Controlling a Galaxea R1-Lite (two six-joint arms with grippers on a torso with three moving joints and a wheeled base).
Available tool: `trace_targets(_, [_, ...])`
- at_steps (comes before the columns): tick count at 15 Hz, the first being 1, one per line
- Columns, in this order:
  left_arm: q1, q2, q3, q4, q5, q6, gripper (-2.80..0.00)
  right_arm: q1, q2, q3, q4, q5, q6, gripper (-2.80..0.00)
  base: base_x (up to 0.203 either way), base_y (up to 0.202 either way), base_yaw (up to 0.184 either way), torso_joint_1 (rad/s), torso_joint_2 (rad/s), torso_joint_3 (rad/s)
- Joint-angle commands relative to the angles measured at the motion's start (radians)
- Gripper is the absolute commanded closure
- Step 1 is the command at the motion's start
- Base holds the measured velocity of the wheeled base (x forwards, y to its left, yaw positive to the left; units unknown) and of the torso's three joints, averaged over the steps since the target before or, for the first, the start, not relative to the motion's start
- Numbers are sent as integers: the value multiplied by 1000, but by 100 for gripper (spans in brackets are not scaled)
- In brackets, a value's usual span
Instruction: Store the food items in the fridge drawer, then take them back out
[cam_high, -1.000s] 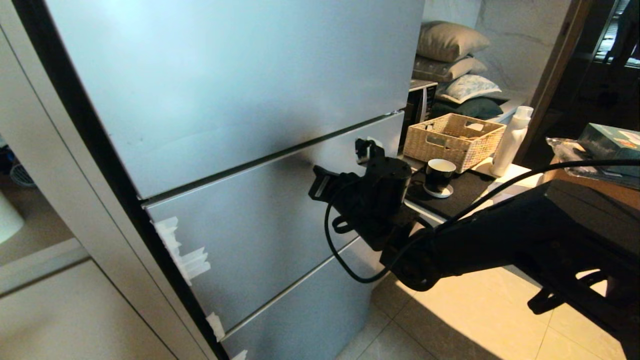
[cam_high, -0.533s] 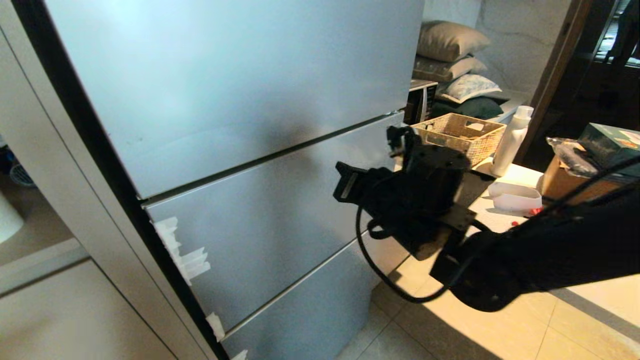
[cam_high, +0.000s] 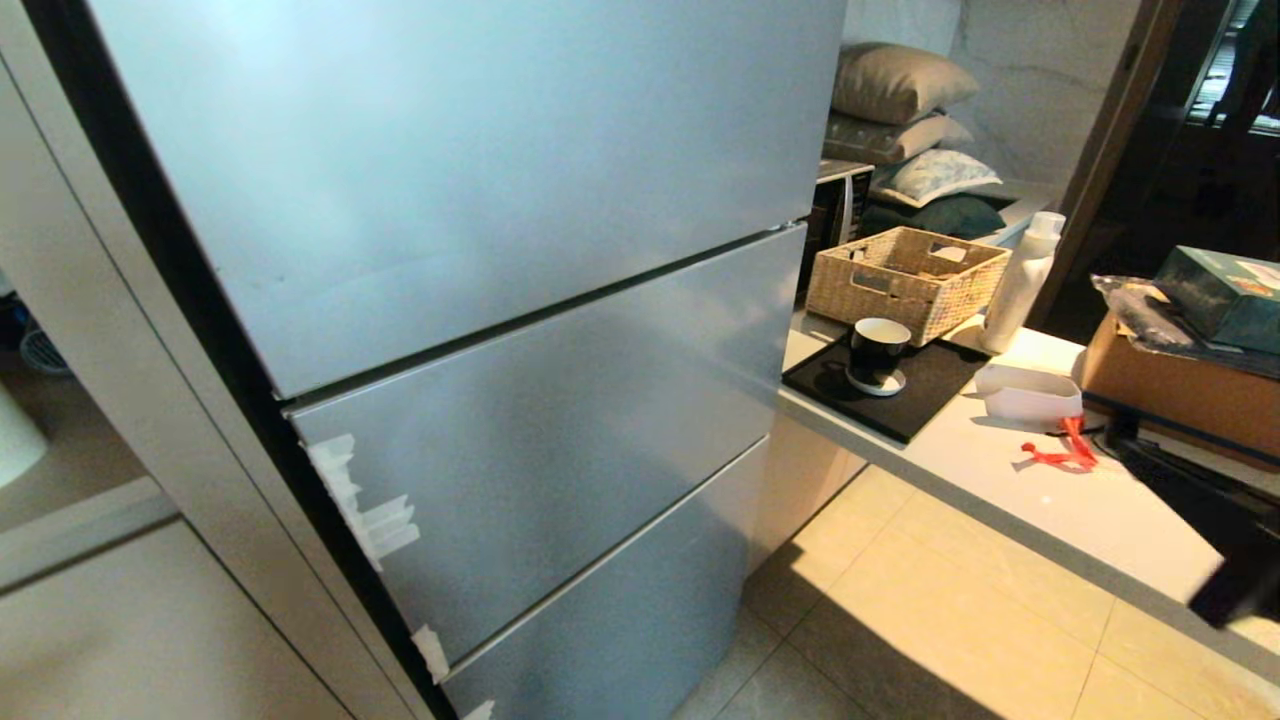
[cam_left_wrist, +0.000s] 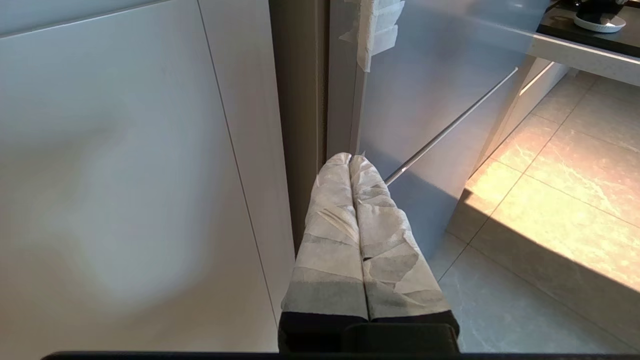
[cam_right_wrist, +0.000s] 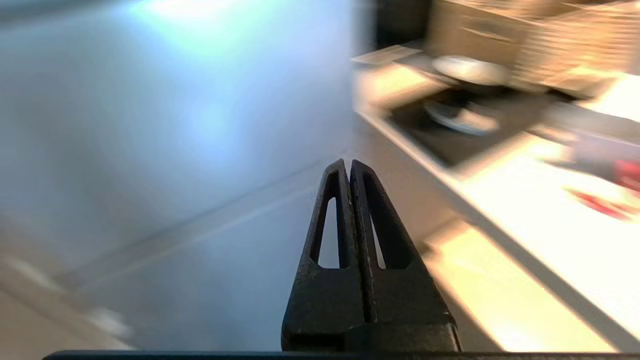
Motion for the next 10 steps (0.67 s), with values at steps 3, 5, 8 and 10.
trace_targets(3, [0,0,0,0,0,0,0,-346,-666,243,465,127,-59,0,0,0,0,0,0,0])
trace_targets(5, [0,0,0,0,0,0,0,-419,-854,275,605,184,-77,0,0,0,0,0,0,0])
trace_targets(8, [0,-1,0,0,0,0,0,-469,-971,307,675,216,-86,0,0,0,0,0,0,0])
trace_targets(10, [0,-1,0,0,-1,0,0,-475,-966,312,683,219,-51,0,0,0,0,0,0,0])
